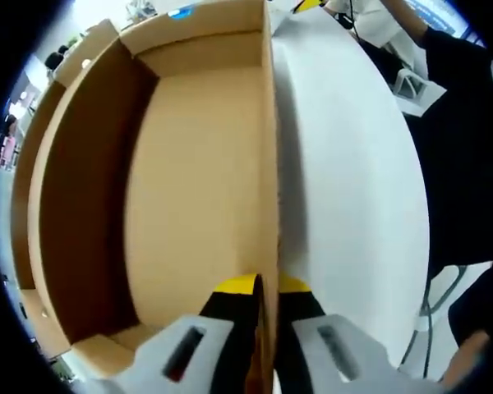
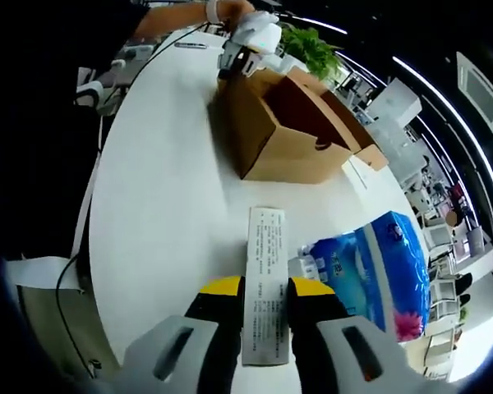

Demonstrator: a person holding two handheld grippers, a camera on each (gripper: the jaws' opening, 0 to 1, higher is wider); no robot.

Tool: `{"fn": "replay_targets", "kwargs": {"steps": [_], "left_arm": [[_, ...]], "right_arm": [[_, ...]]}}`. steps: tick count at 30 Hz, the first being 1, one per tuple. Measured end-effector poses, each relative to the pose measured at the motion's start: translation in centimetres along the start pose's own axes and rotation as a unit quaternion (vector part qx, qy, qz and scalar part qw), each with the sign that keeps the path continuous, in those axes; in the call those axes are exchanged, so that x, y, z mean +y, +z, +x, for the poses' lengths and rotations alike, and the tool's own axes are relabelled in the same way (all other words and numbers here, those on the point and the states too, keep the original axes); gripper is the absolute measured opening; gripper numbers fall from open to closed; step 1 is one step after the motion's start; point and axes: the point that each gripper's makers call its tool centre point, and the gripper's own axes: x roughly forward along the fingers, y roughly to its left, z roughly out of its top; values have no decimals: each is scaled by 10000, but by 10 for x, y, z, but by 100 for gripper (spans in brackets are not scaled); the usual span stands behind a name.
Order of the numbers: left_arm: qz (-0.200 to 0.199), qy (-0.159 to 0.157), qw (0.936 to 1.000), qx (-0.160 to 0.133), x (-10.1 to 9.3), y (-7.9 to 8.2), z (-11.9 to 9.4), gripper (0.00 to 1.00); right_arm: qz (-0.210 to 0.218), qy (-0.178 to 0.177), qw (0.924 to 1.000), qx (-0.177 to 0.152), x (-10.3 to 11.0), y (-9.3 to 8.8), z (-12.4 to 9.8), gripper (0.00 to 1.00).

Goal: Operate the shoe box by opening the lid, removing the specified soft item, and placing it in the target area until the item is outside and the box remains undamaged.

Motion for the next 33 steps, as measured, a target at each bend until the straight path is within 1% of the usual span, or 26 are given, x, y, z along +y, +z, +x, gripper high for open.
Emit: {"fn": "replay_targets", "kwargs": {"steps": [9,18,22,24,29,33], "left_arm": [[1,0,10000,28,0,0,-1,2],[-23,-18,10000,13,1,-2,-3,2],[18,-27,10000,66,1,-2,-4,2],[22,-22,10000,69,6,-5,-5,2],[-16,9,10000,32,4,-4,-7,2],[17,63,9999,81,2,-4,-8,2]], "right_arm": [[29,-15,10000,1,-1,-3,1,20],[11,-2,10000,-5,0,-2,1,20],[-17,-21,10000,-22,-2,-2,1,20],[-28,-15,10000,-17,-3,-2,1,20],[-40,-36,10000,-14,-6,-2,2,20],[-125,-85,9999,-70,-7,-1,4,20]]}}
